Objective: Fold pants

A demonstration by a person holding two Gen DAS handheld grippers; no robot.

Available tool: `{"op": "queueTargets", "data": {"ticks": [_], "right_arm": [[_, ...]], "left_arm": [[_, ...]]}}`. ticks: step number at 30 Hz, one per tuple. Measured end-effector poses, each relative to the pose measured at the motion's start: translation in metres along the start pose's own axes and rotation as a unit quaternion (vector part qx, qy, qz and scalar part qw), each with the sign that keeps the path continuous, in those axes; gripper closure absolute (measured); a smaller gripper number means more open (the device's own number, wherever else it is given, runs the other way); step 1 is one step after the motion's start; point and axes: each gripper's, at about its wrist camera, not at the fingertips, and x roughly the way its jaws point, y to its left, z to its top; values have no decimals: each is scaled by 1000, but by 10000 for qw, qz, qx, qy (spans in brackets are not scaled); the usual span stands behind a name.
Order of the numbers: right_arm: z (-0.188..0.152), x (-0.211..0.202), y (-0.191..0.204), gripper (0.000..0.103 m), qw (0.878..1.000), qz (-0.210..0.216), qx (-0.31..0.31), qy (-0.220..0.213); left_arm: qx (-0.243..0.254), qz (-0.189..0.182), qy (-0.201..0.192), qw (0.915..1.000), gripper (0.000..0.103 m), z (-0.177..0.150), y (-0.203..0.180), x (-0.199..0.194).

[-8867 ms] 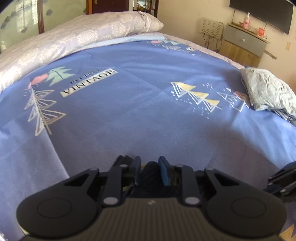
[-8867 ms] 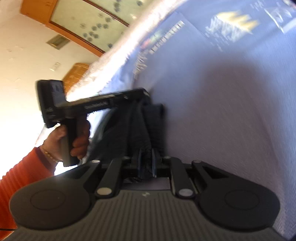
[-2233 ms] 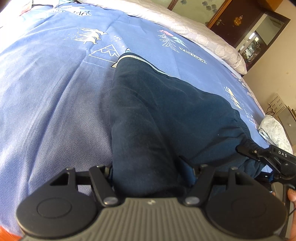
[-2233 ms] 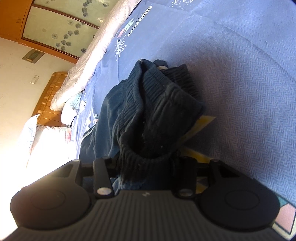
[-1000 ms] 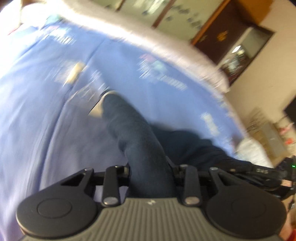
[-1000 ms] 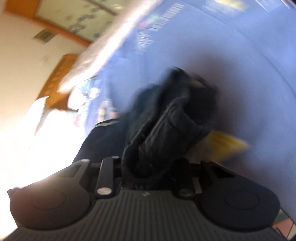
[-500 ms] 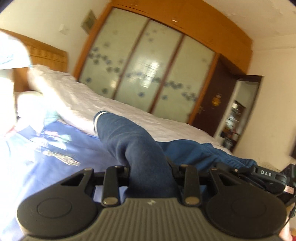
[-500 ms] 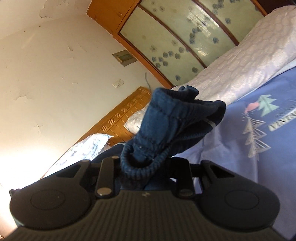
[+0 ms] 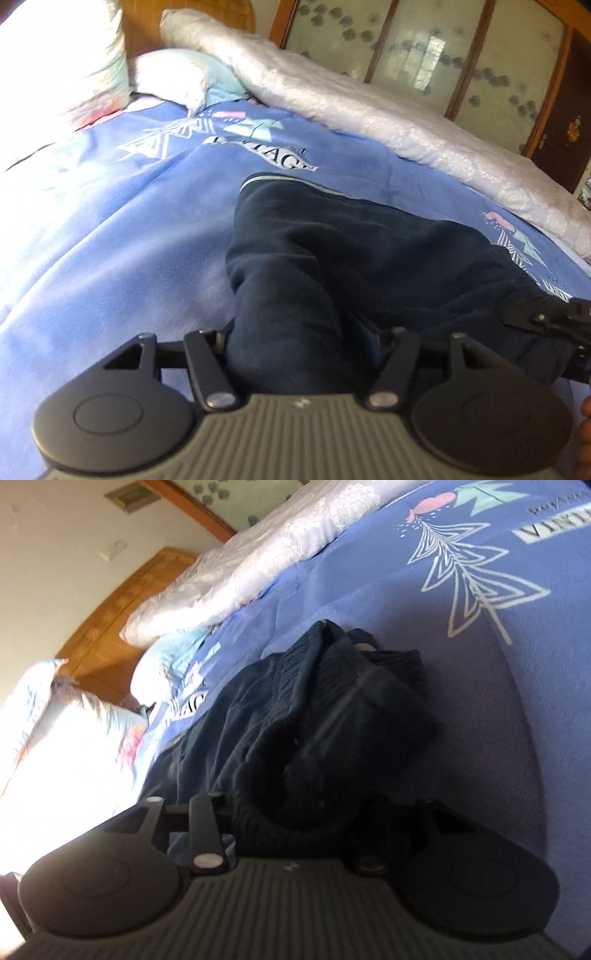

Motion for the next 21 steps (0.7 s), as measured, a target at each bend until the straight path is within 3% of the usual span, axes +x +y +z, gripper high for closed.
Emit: {"op": "queueTargets", "data": {"ticks": [2, 3, 10, 12, 14, 21], "right_arm": [[-5, -22, 10, 27, 9992, -373, -96, -119], [-12, -37, 16, 24, 9978, -609, -155, -203], [-94, -152, 60, 25, 9904, -898, -1039, -145], [-121, -187, 72, 25, 9900, -829, -1133, -140], [-148, -220, 81, 24, 9894, -814, -1187, -198], [-211, -314, 100, 16, 9889, -704, -1173, -581]], "left_arm": [[-108, 186, 154, 9996, 44, 2, 0, -17], [-141, 279, 166, 9994, 44, 1, 0, -31], [338, 372, 141, 9986, 42, -37, -19, -146], [423, 293, 139, 9986, 37, -52, -28, -181], [477, 233, 57, 9986, 22, -67, -36, -214], [704, 191, -247, 9970, 0, -111, -63, -301]]}}
